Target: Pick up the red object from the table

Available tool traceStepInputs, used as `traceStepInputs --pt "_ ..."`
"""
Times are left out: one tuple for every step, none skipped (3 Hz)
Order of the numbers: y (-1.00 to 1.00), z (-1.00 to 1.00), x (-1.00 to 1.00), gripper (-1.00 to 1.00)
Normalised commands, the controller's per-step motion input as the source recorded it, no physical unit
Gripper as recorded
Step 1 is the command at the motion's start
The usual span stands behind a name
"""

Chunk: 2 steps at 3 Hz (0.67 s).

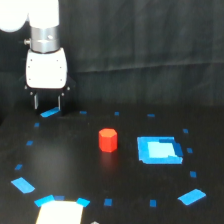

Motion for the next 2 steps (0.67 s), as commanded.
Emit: traceStepInputs --pt "-0.58 -0.56 1.00 1.00" --pt "-0.58 -0.36 1.00 0.65"
